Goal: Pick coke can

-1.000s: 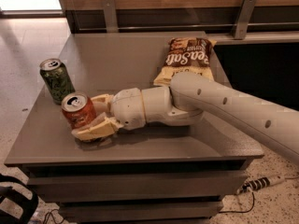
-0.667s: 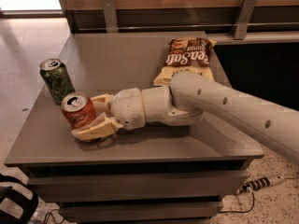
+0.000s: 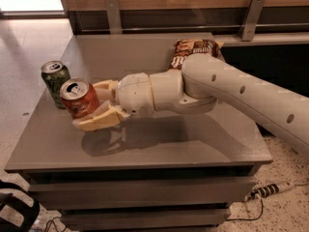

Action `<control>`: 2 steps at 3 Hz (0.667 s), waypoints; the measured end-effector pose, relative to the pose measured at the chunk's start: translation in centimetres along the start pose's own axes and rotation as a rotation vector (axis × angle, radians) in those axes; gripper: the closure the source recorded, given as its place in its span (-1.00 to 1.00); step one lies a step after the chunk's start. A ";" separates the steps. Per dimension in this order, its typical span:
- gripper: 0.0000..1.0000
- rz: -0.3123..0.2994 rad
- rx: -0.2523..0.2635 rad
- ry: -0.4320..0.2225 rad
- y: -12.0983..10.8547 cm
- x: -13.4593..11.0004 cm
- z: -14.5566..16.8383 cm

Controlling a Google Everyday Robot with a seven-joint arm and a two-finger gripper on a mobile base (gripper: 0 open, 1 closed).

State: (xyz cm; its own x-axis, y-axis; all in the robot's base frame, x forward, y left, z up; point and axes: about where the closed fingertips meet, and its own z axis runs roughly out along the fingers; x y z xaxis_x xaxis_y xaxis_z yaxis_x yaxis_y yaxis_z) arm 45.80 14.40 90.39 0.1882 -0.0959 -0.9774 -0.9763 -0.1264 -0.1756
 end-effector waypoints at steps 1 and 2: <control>1.00 -0.048 0.011 -0.003 -0.8 -3.7 -1.5; 1.00 -0.070 0.028 -0.008 -1.6 -6.6 -2.9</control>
Offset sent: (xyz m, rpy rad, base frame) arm 0.0165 -0.0380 0.1098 0.0362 -0.0936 -0.0466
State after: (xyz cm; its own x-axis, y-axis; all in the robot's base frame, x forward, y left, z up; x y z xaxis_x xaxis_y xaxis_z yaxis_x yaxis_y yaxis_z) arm 46.46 12.39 97.46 0.2553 -0.0798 -0.9636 -0.9635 -0.1044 -0.2466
